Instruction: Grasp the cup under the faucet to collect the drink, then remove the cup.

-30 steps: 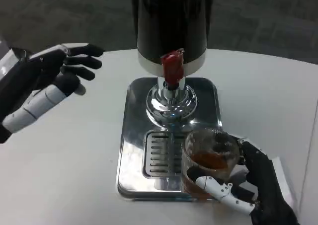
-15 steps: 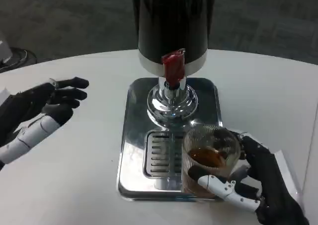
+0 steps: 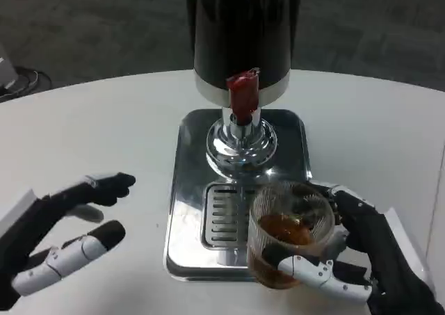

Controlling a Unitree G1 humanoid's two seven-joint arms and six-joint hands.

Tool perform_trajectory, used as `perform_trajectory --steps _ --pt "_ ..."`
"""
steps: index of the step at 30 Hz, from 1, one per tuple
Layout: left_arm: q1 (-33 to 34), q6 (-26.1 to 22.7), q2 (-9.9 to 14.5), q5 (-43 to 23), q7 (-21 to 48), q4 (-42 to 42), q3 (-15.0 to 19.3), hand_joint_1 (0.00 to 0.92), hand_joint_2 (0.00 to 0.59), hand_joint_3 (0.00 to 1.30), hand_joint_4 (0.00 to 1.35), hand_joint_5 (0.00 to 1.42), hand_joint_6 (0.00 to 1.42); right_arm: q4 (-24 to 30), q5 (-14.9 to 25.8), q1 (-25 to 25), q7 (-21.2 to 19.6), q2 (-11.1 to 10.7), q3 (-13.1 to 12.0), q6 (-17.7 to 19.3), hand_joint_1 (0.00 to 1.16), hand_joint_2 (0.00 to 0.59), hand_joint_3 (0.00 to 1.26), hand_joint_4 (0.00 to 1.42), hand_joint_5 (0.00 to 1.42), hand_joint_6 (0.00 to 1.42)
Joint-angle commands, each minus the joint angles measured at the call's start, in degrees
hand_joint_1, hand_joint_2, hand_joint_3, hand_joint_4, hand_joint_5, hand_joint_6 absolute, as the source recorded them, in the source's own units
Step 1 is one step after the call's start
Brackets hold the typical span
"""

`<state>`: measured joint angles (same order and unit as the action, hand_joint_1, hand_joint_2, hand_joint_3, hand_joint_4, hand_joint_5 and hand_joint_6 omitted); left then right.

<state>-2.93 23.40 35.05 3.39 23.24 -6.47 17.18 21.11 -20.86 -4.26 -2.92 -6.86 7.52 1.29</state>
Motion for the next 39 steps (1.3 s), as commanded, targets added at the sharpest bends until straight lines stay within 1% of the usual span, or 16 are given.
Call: perform_trajectory --steps 1,6,7,9,10,12,16,19,21,22,27,30,33,35,39 --pt "-2.8 2.3 0.2 3.1 -0.6 -0.8 -1.3 0.0 0.103 0.25 0.22 0.25 0.35 2.3 0.8 0.3 0.8 -0.9 -0.7 2.3 0.84 0.157 0.83 0.9 1.04 0.97" --pt "-4.0 3.2 0.7 6.0 -0.4 -1.5 -3.4 0.0 0.1 0.24 0.19 0.22 0.33 2.6 0.2 1.2 1.0 -2.1 -1.3 3.6 0.84 0.156 0.83 0.9 1.04 0.98" --pt "-4.1 3.2 0.8 6.4 -0.5 -1.6 -3.6 0.0 0.099 0.24 0.18 0.21 0.32 2.7 0.4 1.2 1.2 -2.1 -1.3 3.2 0.84 0.155 0.83 0.9 1.04 0.98" --pt "-4.4 3.4 0.8 7.4 -0.4 -1.7 -4.3 0.0 0.099 0.22 0.15 0.19 0.3 2.5 -1.7 1.3 0.5 -2.9 -0.9 3.9 0.85 0.151 0.84 0.9 1.05 0.99" --pt "-4.5 3.5 0.8 7.7 -0.5 -1.7 -4.5 0.0 0.099 0.22 0.14 0.18 0.29 2.2 -0.6 1.2 1.1 -2.5 -0.9 3.2 0.85 0.15 0.84 0.9 1.05 0.99" --pt "-4.5 3.5 0.8 7.9 -0.4 -1.6 -5.2 0.0 0.099 0.21 0.13 0.17 0.29 2.0 -0.7 1.2 1.1 -2.7 -0.8 3.7 0.85 0.15 0.84 0.9 1.06 0.99" --pt "-4.5 3.6 0.7 8.1 -0.5 -1.8 -5.9 0.0 0.099 0.21 0.13 0.16 0.28 1.9 -0.3 1.4 1.5 -2.7 -1.0 3.0 0.86 0.151 0.84 0.91 1.06 0.99" --pt "-4.3 3.6 0.9 9.2 -0.5 -2.0 -6.3 0.0 0.099 0.2 0.12 0.15 0.27 1.6 -1.0 2.3 2.0 -4.3 -1.5 4.5 0.86 0.151 0.84 0.91 1.06 1.0" --pt "-4.2 3.3 1.6 11.5 -0.5 -2.3 -7.1 0.0 0.097 0.18 0.09 0.13 0.26 1.5 -0.7 2.7 2.4 -5.2 -1.8 4.8 0.86 0.151 0.84 0.91 1.07 1.01" --pt "-4.1 3.2 1.8 12.2 -0.5 -2.4 -7.4 0.0 0.097 0.17 0.08 0.12 0.26 1.3 -0.8 3.1 2.5 -5.9 -1.9 5.6 0.86 0.151 0.84 0.91 1.07 1.02" --pt "-3.5 2.7 1.9 13.7 -0.6 -2.1 -8.9 0.0 0.097 0.17 0.06 0.1 0.25 1.3 0.2 3.7 3.9 -6.8 -2.5 5.4 0.86 0.151 0.85 0.91 1.07 1.03" --pt "-2.9 2.6 2.0 13.9 -0.7 -1.6 -9.7 0.0 0.097 0.16 0.05 0.1 0.24 1.3 0.1 4.0 4.6 -7.7 -2.9 5.9 0.86 0.151 0.85 0.91 1.08 1.03" --pt "-2.4 2.7 2.3 14.3 -0.5 -1.2 -10.3 0.0 0.097 0.16 0.05 0.1 0.24 1.6 1.0 4.5 6.0 -8.4 -3.4 5.9 0.86 0.151 0.86 0.92 1.09 1.04" --pt "-2.3 2.7 2.5 14.7 -0.5 -1.3 -10.6 0.0 0.087 0.16 0.05 0.09 0.23 1.9 1.2 4.9 6.8 -9.2 -3.5 6.3 0.86 0.151 0.86 0.92 1.09 1.05" --pt "-2.4 2.9 3.1 16.1 -0.7 -1.9 -11.5 0.0 0.088 0.14 0.02 0.07 0.21 2.3 1.8 5.5 8.0 -10.4 -3.7 7.2 0.86 0.151 0.87 0.94 1.1 1.05"
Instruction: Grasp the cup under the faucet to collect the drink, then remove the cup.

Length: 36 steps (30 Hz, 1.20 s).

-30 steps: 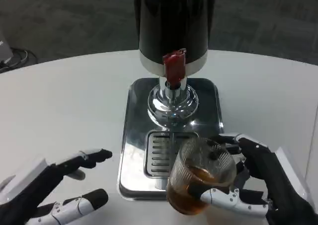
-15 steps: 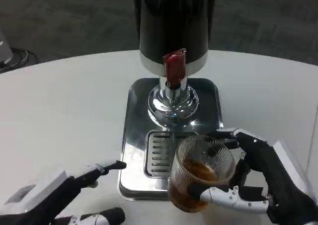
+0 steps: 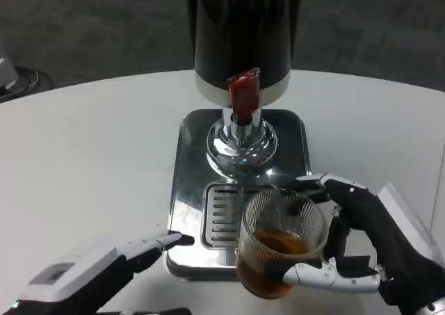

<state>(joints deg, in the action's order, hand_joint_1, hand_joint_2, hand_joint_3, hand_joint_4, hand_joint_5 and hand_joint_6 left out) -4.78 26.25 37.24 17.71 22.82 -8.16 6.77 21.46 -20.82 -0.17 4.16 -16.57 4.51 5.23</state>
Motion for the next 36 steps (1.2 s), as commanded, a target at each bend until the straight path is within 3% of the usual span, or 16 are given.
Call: perform_trajectory --steps 1,12,36 --pt "-0.5 0.1 1.0 2.0 -0.4 -0.3 -1.2 0.0 0.088 0.14 0.01 0.07 0.2 2.1 2.1 1.4 1.4 -0.8 -0.9 3.1 0.86 0.149 0.87 0.94 1.1 1.05" --pt "-1.0 -0.3 1.4 3.7 -0.1 -1.7 -1.6 0.0 0.085 0.13 0.0 0.05 0.19 3.1 4.2 0.9 4.8 -3.7 -2.5 5.3 0.87 0.135 0.88 0.94 1.11 1.09" --pt "-1.3 -1.6 1.5 4.7 0.5 -3.8 -2.6 0.0 0.084 0.1 0.0 0.01 0.17 7.1 7.3 -0.6 11.6 -6.4 -5.2 4.6 0.87 0.134 0.9 0.97 1.14 1.12"
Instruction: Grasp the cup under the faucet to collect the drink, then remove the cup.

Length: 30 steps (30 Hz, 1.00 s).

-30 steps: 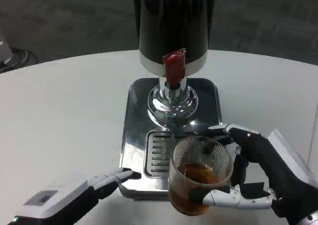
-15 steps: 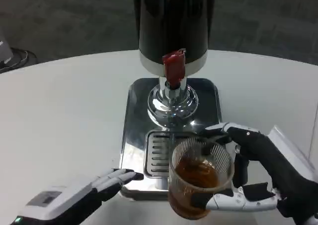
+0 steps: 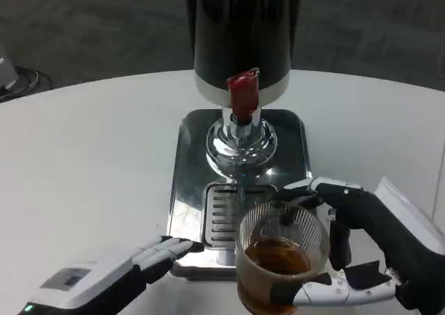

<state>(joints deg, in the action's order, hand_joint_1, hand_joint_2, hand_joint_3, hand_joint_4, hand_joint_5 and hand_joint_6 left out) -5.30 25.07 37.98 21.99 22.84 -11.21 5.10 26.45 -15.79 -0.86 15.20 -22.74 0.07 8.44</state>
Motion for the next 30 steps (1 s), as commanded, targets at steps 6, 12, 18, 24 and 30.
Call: perform_trajectory --steps 6,12,18,24,30 --pt "-0.5 -0.4 1.0 0.8 0.2 -0.8 -1.3 0.0 0.084 0.1 0.0 0.01 0.17 2.2 2.9 0.2 1.4 -0.7 -1.3 1.3 0.87 0.134 0.91 0.98 1.14 1.12" --pt "-0.3 -0.4 0.7 1.9 -0.8 -1.4 -0.9 0.0 0.084 0.1 0.0 0.01 0.17 2.4 3.1 -0.2 1.9 -0.8 -1.5 1.3 0.87 0.134 0.91 0.98 1.14 1.13" --pt "0.2 -1.7 0.3 5.0 -3.0 -2.6 -0.4 0.0 0.084 0.08 0.0 0.0 0.14 2.0 3.0 0.1 2.2 -1.0 -1.8 1.9 0.87 0.134 0.92 0.99 1.15 1.14" --pt "0.8 -3.2 0.3 7.8 -5.0 -3.4 0.0 0.0 0.091 0.07 0.0 0.0 0.13 1.4 3.0 0.7 2.2 -0.9 -1.7 1.6 0.87 0.134 0.92 0.99 1.15 1.14" --pt "1.7 -5.6 0.6 11.7 -5.9 -4.4 -0.4 0.0 0.099 0.04 0.0 0.0 0.1 1.6 3.0 0.6 2.2 -1.0 -1.9 1.5 0.87 0.134 0.93 0.99 1.15 1.15"
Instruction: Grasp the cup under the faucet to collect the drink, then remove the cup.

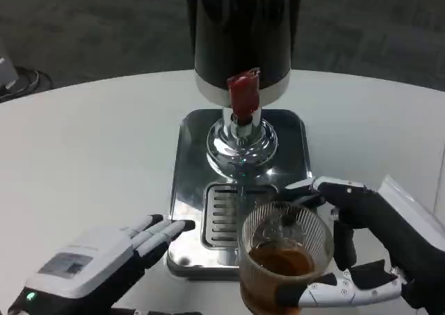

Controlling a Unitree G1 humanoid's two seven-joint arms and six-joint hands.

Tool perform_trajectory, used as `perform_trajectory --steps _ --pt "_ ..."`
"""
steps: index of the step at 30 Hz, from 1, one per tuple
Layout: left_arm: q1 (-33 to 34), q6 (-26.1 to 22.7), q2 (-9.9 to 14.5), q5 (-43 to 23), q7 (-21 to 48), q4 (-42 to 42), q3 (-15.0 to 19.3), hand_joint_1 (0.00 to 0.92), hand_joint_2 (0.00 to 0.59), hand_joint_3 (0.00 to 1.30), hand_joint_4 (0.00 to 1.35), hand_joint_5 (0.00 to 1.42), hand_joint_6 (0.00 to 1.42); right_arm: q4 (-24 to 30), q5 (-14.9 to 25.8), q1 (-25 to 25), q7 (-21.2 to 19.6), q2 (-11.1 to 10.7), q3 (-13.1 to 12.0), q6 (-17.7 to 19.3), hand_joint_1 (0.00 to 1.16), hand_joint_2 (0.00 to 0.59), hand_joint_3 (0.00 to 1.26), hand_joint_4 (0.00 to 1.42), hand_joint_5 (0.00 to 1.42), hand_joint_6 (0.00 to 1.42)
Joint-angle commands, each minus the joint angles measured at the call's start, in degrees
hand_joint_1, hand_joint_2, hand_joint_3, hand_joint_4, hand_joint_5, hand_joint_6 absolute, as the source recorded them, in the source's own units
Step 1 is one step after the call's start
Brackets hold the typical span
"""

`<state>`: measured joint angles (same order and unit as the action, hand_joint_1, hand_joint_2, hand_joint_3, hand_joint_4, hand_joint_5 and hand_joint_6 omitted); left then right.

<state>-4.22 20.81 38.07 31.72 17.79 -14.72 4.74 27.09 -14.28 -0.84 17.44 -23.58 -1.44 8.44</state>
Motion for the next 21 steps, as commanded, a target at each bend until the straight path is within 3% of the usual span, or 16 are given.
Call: perform_trajectory --steps 1,21 --pt "0.8 -1.5 0.5 2.2 -0.7 -0.8 -0.2 0.0 0.099 0.04 0.0 0.0 0.1 1.0 1.5 0.6 0.0 -0.2 -0.4 1.5 0.87 0.134 0.93 0.99 1.15 1.15" --pt "0.7 -3.9 0.9 4.7 0.2 -2.0 -0.9 0.0 0.104 0.02 0.0 0.0 0.07 0.4 1.4 1.5 0.2 -0.3 -0.3 1.4 0.87 0.133 0.94 1.01 1.17 1.17"
